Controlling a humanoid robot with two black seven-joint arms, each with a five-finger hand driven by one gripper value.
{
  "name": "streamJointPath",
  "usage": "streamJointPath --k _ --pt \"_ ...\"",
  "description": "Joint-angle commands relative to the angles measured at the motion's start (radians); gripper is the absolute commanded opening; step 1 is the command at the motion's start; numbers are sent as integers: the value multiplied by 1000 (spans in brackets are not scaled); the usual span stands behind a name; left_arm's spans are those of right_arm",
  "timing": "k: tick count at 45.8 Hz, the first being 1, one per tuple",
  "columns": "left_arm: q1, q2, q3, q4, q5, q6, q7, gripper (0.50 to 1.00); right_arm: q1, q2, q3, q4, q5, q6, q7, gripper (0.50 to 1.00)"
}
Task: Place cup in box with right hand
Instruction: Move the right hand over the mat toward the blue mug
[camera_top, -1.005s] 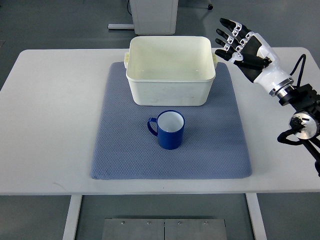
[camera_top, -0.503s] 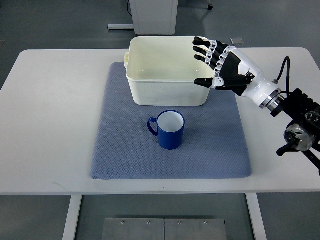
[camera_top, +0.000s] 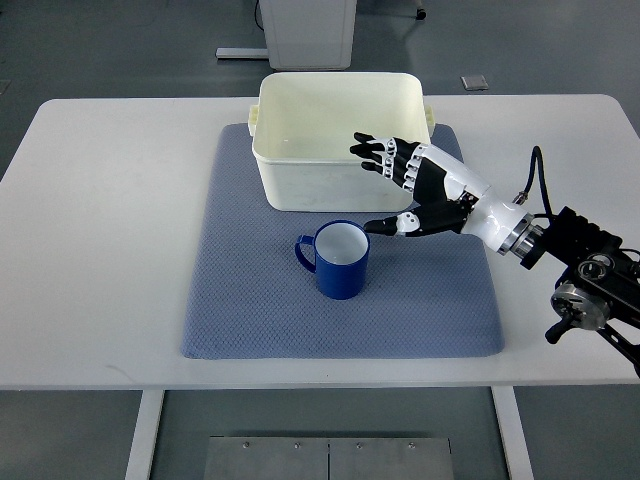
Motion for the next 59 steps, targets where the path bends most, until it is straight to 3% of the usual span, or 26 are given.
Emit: streamJointPath --k 1,11,33,59 --pt "0 0 0 0 1 0 0 1000 -2 7 -17 -3 -6 -2 3 998" --pt "0 0 0 0 -1 0 0 1000 -8 21 -40 -20 -11 -22 3 998" --pt "0 0 0 0 1 0 0 1000 -11 82 -117 -77 -11 -146 1 995" --pt "0 0 0 0 1 0 0 1000 -15 131 -152 -109 -12 -191 -5 995"
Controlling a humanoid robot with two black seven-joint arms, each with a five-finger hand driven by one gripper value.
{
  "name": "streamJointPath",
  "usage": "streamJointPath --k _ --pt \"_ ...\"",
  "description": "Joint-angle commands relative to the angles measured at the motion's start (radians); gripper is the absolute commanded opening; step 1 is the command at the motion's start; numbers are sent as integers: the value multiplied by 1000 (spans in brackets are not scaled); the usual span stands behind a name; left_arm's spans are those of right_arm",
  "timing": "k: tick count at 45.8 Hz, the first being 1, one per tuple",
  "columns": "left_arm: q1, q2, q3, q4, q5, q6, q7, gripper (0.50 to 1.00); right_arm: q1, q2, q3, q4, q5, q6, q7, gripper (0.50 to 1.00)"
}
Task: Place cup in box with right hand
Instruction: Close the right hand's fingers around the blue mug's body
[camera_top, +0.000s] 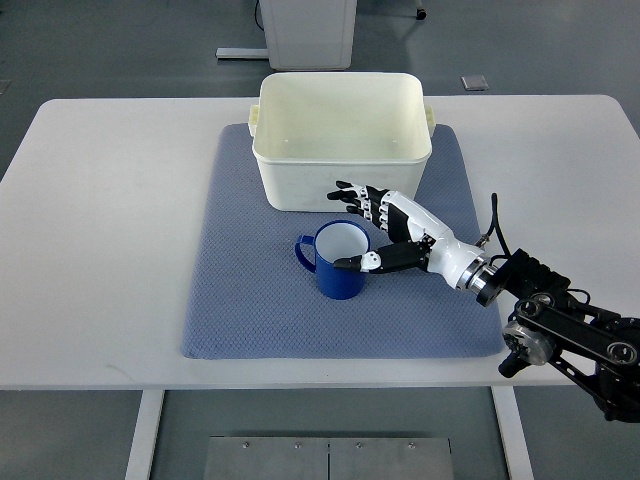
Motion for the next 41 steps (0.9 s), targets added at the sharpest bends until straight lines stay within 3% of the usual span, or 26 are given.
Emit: streamJointPath --k 1,41 --pt "0 0 0 -1 0 0 1 1000 -1 7 -8 -1 0 -6 0 995" --pt "0 0 0 0 0 0 -1 1000 -2 59 -31 -92 -2 -8 5 995"
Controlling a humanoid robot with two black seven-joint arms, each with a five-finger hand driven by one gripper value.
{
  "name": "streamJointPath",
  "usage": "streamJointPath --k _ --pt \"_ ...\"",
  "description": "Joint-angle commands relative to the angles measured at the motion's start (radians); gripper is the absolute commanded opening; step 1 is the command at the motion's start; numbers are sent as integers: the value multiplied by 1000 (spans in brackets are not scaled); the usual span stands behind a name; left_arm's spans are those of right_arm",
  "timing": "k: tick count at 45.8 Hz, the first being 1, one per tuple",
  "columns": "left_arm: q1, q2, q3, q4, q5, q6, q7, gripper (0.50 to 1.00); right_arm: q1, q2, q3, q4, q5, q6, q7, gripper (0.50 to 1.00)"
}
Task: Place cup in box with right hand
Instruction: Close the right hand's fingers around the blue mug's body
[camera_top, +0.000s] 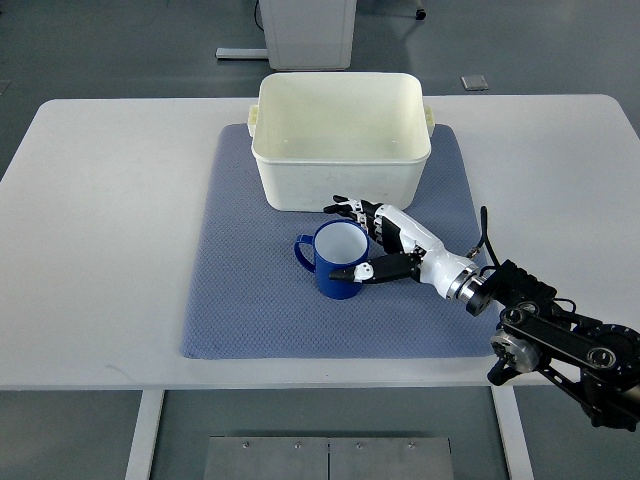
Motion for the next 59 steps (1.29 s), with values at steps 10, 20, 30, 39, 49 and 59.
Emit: streamJointPath --k 10,20,30,39,49,59 --pt "0 0 0 0 0 0 0 1000 1 18 -32 -29 0 0 20 981" --pt "0 0 0 0 0 0 0 1000 -1 21 -38 -39 0 0 34 935" --pt "0 0 0 0 0 0 0 1000 1 21 -61 -55 0 2 58 686" --pt "0 0 0 0 0 0 0 1000 2 28 -60 -64 2 -5 49 500" --pt "0 0 0 -1 0 0 -1 1000 16 21 -60 -49 5 -38 57 500" --pt "0 0 0 0 0 0 0 1000 19 -81 -60 76 5 -86 55 500"
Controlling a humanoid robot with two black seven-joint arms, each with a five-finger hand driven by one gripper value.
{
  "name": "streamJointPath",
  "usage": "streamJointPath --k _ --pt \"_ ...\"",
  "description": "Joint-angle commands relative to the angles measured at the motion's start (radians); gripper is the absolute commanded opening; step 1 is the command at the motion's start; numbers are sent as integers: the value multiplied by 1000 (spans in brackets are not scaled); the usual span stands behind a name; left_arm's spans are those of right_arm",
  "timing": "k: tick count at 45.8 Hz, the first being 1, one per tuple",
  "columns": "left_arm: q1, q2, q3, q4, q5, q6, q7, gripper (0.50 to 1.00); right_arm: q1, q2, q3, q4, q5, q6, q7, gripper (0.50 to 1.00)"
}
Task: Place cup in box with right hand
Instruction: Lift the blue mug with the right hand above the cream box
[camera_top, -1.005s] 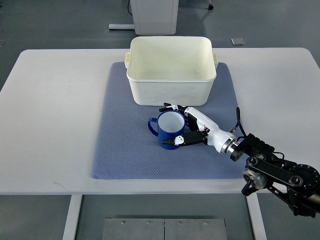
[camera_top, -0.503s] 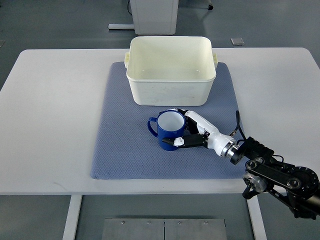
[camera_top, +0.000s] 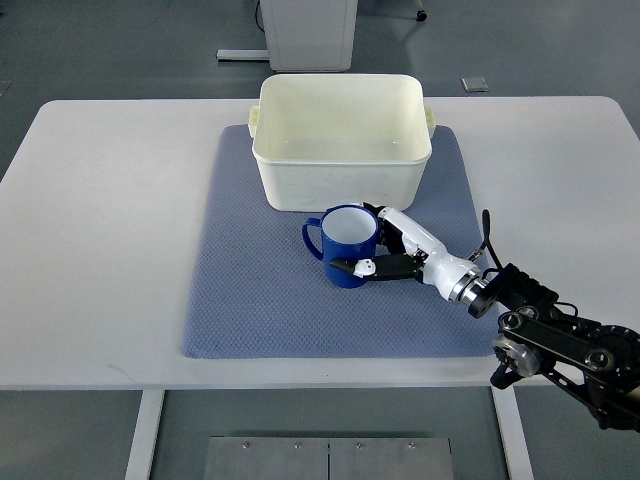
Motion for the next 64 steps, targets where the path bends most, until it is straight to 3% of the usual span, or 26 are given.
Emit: streamJointPath --k 1,14,29,46,64 --pt "0 0 0 0 0 0 1 1000 1 -48 1 59 0 -21 -1 500" --pt "0 0 0 0 0 -1 -1 1000 19 -253 12 256 11 -24 -1 500" --pt "0 0 0 0 0 0 1 1000 102 -374 69 319 37 -21 -20 500" --pt "0 0 0 0 -2 0 1 1000 230 -324 112 259 78 -19 -121 500" --pt "0 0 0 0 0 -1 1 1000 368 -144 110 35 78 -19 -174 500"
